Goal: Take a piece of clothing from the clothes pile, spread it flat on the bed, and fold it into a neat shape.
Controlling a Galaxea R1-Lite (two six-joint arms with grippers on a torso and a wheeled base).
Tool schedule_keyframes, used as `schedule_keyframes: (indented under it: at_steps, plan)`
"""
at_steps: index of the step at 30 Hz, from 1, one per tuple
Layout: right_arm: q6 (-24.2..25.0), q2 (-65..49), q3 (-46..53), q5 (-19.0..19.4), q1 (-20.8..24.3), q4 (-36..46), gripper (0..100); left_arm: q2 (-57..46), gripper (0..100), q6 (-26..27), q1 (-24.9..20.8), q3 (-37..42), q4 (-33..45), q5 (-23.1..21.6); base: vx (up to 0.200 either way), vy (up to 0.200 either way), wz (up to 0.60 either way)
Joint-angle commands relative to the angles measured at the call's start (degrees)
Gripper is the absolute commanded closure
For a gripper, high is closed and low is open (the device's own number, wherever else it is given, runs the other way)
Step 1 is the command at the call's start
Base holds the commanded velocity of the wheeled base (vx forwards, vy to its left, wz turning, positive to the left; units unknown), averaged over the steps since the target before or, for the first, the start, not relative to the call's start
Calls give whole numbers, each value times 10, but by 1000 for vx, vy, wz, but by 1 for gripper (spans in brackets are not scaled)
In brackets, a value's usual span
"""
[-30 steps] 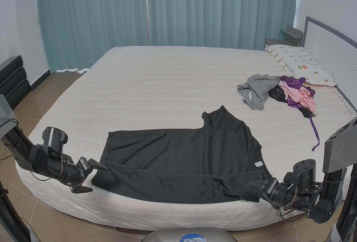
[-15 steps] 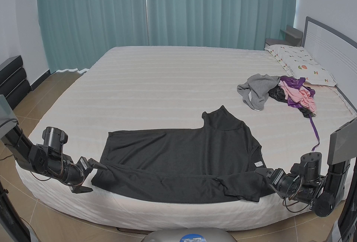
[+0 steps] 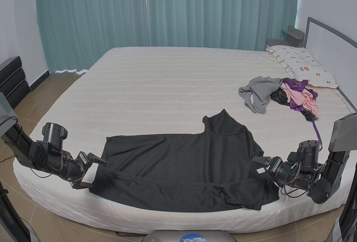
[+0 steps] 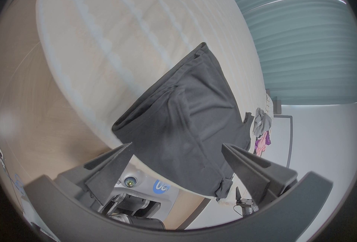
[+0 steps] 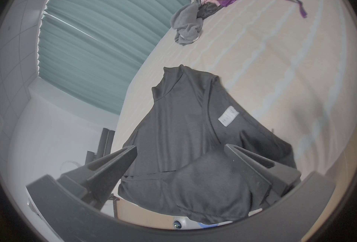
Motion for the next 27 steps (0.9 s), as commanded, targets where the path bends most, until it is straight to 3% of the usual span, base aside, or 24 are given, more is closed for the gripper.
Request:
schedule_keyframes:
  at_steps: [1,9,16,19,22,27]
  plan:
    - [0,2,-5,21,-17,2,0,2,0,2,-1,-19,0,1,0,0,0]
    - [0,13,-2,23,-19,-3,0,42,0,14,-6,-79,1,19,0,0,0]
    - [-1,11,0,21,-19,-4,0,101,0,109,-22,-115,7,29,0,0,0]
    - [-2,11,0,21,-21,-4,0,120,0,123,-34,-121,7,51,0,0,0]
    - [-2,14,0,21,-22,-4,0,140,0,132,-48,-128,1,105,0,0,0]
    - [-2,20,0,21,-22,-5,0,142,0,135,-50,-138,1,112,0,0,0]
